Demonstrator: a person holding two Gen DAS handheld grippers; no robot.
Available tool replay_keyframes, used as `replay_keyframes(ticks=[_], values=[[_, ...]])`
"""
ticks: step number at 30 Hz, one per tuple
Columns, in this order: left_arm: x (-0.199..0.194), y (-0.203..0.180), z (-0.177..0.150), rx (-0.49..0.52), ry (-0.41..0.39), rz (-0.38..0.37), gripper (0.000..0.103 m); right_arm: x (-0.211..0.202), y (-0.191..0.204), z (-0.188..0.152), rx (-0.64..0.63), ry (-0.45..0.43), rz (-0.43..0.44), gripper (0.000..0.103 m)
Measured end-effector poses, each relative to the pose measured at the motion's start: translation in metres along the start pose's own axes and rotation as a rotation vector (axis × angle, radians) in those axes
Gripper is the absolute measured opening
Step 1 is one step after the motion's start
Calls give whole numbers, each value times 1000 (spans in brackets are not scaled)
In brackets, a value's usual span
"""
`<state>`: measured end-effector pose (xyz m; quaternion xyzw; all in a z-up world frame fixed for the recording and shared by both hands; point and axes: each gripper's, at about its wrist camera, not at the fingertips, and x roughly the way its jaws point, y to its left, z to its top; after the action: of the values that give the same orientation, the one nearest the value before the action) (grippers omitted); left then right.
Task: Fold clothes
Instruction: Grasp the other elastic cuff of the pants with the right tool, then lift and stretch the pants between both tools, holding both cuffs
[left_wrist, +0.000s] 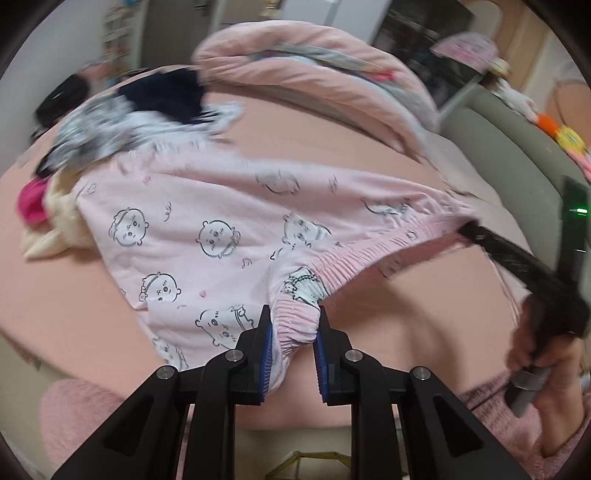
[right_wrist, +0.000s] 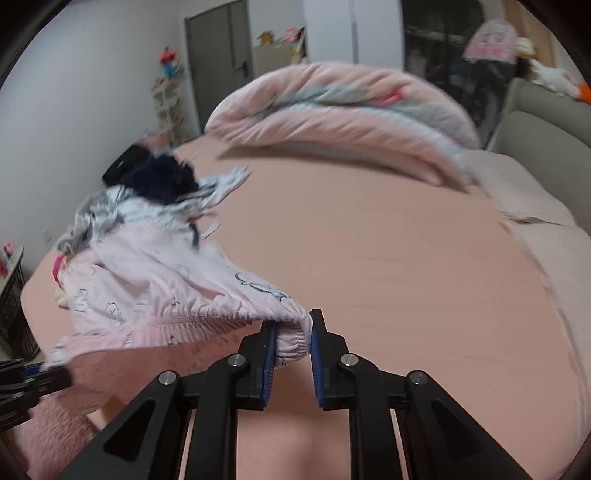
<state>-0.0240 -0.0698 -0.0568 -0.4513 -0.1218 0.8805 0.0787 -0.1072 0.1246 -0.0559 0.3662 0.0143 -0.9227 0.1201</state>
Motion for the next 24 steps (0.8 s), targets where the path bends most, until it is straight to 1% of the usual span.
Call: replay_keyframes(ticks=[4,6,7,8,9,10,13,17,19,21,24], values=[[1,-52,3,82,-11,-53,17,-72,-55,-3,56,-38,-2,15],[-3,-76,2,117,-28,-71,17,-103,-72,-7,79,-43,16,15],[-5,-88,2,131,-36,-76,17,-115,-81,-10,93,-40,29,15],[-6,-97,1,143,-44,-80,17,-121,-90,-15,114,-18,52,16],[-4,-104,-1,149,-44,-78,17,-124,-100,-21,134,9,68,16],[2,-106,-3,145,-28,-78,17,-119,-109,-33,152,52,64,17],[20,-103,-13,106,58,-91,17,-87,-127,-65,218,206,45,19],[19,-103,-21,124,67,-59,17,-57,-137,-95,322,331,173,20],[19,-101,-18,124,73,-55,17,-63,-140,-86,263,355,207,20],[18,-100,-15,136,69,-40,17,-85,-144,-65,110,356,192,22],[17,-104,-11,159,64,-33,17,-124,-159,-20,-187,469,76,23]])
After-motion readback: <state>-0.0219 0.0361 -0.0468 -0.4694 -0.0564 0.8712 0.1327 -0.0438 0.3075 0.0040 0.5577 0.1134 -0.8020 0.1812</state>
